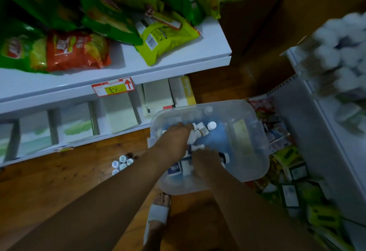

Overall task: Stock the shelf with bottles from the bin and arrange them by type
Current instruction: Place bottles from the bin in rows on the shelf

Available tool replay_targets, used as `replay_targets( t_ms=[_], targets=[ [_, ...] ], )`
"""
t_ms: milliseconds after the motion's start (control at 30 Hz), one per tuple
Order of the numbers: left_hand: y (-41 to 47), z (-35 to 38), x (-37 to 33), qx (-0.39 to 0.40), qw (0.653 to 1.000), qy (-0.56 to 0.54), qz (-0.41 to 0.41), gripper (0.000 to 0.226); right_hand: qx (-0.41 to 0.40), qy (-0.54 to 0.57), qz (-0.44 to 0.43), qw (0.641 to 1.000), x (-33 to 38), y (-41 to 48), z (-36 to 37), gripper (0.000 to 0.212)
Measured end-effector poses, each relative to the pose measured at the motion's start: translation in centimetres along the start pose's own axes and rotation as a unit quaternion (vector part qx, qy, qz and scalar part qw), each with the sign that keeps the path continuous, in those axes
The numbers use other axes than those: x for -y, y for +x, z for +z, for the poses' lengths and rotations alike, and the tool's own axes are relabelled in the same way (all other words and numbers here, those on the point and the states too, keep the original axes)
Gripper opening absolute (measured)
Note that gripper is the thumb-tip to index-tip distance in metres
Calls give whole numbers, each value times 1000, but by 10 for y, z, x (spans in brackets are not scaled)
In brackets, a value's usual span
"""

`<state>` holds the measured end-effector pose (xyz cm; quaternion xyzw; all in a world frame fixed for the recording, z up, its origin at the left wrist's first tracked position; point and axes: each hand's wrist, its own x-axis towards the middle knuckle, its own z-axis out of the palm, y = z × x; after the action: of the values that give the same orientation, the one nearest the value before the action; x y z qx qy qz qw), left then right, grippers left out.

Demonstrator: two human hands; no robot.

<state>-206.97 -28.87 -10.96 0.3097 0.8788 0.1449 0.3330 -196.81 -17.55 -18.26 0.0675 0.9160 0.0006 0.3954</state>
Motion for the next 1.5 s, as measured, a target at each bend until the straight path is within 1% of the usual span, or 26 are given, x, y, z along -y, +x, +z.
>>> replay_targets(
  t_ms=[100, 200, 267, 333, 367, 433, 500, 567, 600, 667, 733, 800, 900, 933, 1000, 1067, 1100, 1133, 1167, 1200, 1267, 1300, 1333, 1400, 1467, 1500],
  targets=[
    [-13, -15, -12, -29, 997, -74, 2, 55, -29, 41, -31, 998, -5, 4, -6, 40],
    [-31, -38, -23, -85, 987, -136, 27, 62, -38, 139, -28, 989, -23, -8, -21, 50],
    [-45, -52, -27, -139, 973, -180, 27, 68, -64, 232, -10, 971, -38, -22, -27, 60],
    [-58, -65, -30, -187, 954, -232, 26, 65, -81, 362, -2, 928, -50, -44, -34, 70],
    [-64, -71, -32, -206, 943, -261, 23, 63, -92, 446, 3, 890, -55, -57, -39, 66],
    [-77, -87, -43, -243, 914, -325, 20, 58, -117, 603, 20, 789, -63, -88, -59, 46],
    [-92, -106, -65, -259, 884, -388, 35, 55, -131, 748, 32, 650, -72, -130, -92, 30],
    [-108, -127, -99, -252, 857, -446, 56, 51, -138, 853, 6, 503, -81, -183, -129, 34],
    [-117, -138, -119, -245, 842, -475, 68, 50, -145, 881, -8, 451, -86, -209, -145, 42],
    [-137, -163, -165, -230, 806, -537, 96, 47, -163, 912, -37, 374, -99, -263, -173, 54],
    [-157, -188, -214, -201, 767, -598, 120, 43, -195, 924, -54, 325, -112, -316, -197, 56],
    [-178, -213, -262, -151, 727, -657, 134, 42, -221, 925, -60, 304, -126, -372, -219, 51],
    [-213, -242, -329, -42, 694, -702, 155, 45, -288, 913, -76, 279, -144, -452, -242, 51],
    [-226, -250, -350, 1, 687, -709, 159, 46, -307, 911, -86, 261, -150, -475, -246, 51],
    [-254, -263, -389, 102, 672, -715, 162, 49, -321, 917, -112, 209, -160, -520, -250, 51],
    [-278, -265, -423, 192, 645, -719, 171, 55, -318, 920, -147, 177, -168, -557, -249, 56],
    [-287, -265, -438, 214, 634, -723, 173, 57, -318, 921, -156, 166, -171, -573, -247, 60],
    [-297, -264, -451, 216, 638, -717, 180, 56, -320, 920, -164, 154, -175, -587, -243, 61],
    [-304, -262, -462, 200, 658, -699, 196, 54, -324, 919, -173, 147, -179, -600, -238, 60],
    [-309, -260, -470, 164, 697, -662, 223, 52, -333, 915, -177, 144, -183, -611, -233, 57],
    [-318, -256, -483, 59, 792, -532, 293, 50, -369, 901, -179, 143, -190, -633, -223, 57],
    [-323, -254, -489, -1, 830, -459, 315, 53, -391, 892, -176, 145, -193, -645, -218, 56],
    [-328, -252, -494, -59, 855, -401, 325, 58, -418, 881, -163, 148, -197, -656, -211, 50],
    [-341, -244, -506, -126, 870, -328, 347, 63, -480, 849, -130, 180, -205, -678, -199, 37],
    [-352, -232, -519, -119, 871, -292, 377, 61, -547, 799, -93, 233, -211, -696, -189, 35],
    [-357, -226, -524, -111, 867, -284, 395, 60, -576, 769, -71, 269, -214, -703, -186, 32]
  ],
)
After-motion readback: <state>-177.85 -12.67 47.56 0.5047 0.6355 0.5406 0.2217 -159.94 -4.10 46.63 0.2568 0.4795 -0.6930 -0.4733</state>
